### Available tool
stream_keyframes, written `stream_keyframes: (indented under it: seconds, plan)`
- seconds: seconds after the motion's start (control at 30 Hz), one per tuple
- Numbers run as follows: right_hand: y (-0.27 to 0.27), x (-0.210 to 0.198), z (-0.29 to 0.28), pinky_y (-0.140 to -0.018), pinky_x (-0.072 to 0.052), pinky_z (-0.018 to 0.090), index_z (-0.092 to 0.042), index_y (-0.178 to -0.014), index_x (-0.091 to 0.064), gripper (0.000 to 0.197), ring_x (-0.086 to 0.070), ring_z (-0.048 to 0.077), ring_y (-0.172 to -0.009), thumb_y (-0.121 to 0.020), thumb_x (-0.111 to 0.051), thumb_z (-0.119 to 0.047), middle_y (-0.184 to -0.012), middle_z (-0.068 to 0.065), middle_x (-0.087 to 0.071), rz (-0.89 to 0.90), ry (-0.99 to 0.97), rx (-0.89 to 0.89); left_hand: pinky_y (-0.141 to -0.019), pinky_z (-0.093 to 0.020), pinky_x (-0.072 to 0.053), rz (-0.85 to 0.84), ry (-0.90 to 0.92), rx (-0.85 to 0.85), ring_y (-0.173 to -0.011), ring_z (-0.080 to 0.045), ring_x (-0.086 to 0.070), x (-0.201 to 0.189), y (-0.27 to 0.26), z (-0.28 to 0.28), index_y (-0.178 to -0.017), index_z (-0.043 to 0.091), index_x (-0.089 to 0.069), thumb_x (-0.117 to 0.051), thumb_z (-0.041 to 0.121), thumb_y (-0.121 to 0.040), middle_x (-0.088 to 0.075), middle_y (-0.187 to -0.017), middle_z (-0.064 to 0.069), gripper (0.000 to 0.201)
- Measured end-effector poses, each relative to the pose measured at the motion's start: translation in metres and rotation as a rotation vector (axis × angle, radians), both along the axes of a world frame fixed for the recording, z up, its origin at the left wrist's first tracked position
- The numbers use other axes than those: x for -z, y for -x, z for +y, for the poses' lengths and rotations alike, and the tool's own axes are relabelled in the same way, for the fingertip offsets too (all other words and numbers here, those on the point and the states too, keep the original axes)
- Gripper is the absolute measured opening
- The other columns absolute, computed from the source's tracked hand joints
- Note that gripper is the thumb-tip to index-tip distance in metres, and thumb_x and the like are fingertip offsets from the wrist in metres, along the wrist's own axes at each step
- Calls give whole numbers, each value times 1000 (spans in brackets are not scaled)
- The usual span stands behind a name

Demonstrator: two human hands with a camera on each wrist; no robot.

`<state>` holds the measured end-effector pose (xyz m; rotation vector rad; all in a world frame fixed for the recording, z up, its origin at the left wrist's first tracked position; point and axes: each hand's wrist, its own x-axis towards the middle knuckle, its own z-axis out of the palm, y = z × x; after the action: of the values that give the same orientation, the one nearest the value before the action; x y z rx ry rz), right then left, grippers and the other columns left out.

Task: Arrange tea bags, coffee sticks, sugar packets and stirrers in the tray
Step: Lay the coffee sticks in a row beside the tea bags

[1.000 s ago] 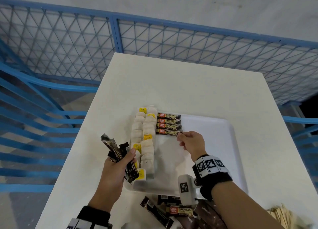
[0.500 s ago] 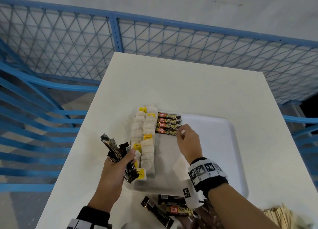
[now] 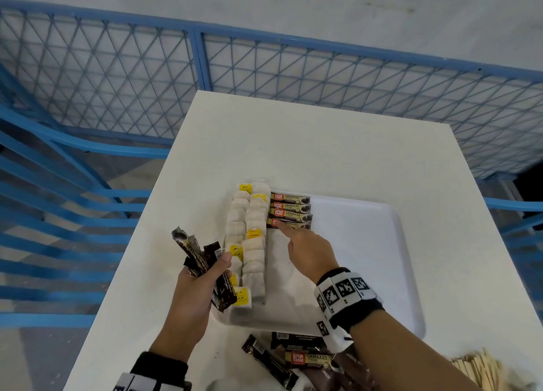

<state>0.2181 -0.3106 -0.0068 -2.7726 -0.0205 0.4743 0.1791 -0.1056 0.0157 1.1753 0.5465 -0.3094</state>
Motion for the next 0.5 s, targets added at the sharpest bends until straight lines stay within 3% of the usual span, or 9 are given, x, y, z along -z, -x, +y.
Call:
stream_keyframes:
  seconds: [0.13, 0.2, 0.3, 0.4, 0.5]
  plan:
    - [1, 0, 0, -79, -50, 36, -33, -144, -28, 49, -57, 24, -99, -98, -32, -17, -113, 6, -60, -47, -44, 7, -68, -31, -53, -8, 22, -1, -66, -12, -65, -5, 1, -4, -97, 6, -65, -63, 12, -85, -67, -71, -2, 14]
    - [4, -4, 3, -77, -49, 36, -29, -143, -32, 45, -57, 24, -96, -99, -32, -20, -110, 6, -61, -116, -89, 30, -64, -28, -52, -20, 31, 12, -60, -6, -66, -9, 2, -7, -91, 10, -65, -62, 12, -86, -68, -64, 3, 6]
    - [12, -17, 13, -69, -47, 31, -18, -125, -52, 31, -58, 17, -79, -98, -39, -26, -95, 3, -65, -190, -288, 55, -62, -28, -53, -37, 37, 27, -61, -8, -67, -15, 2, -13, -90, 10, -65, -62, 11, -85, -70, -64, 3, 6]
    - [26, -33, 28, -55, -37, 19, -14, -95, -61, 29, -44, 5, -54, -95, -47, -39, -65, -3, -55, -39, -631, 27, -70, -32, -52, -73, 46, 37, -72, -16, -69, -19, 0, -18, -98, 4, -65, -67, 17, -75, -72, -76, -5, 27]
    - [39, -35, 36, -61, -41, 20, -22, -82, -58, 26, -51, 8, -62, -84, -61, -47, -73, 9, -62, 135, -756, 2, -66, -30, -56, -83, 61, 25, -76, -20, -70, -20, -2, -20, -98, 0, -65, -69, 20, -68, -73, -80, -9, 36]
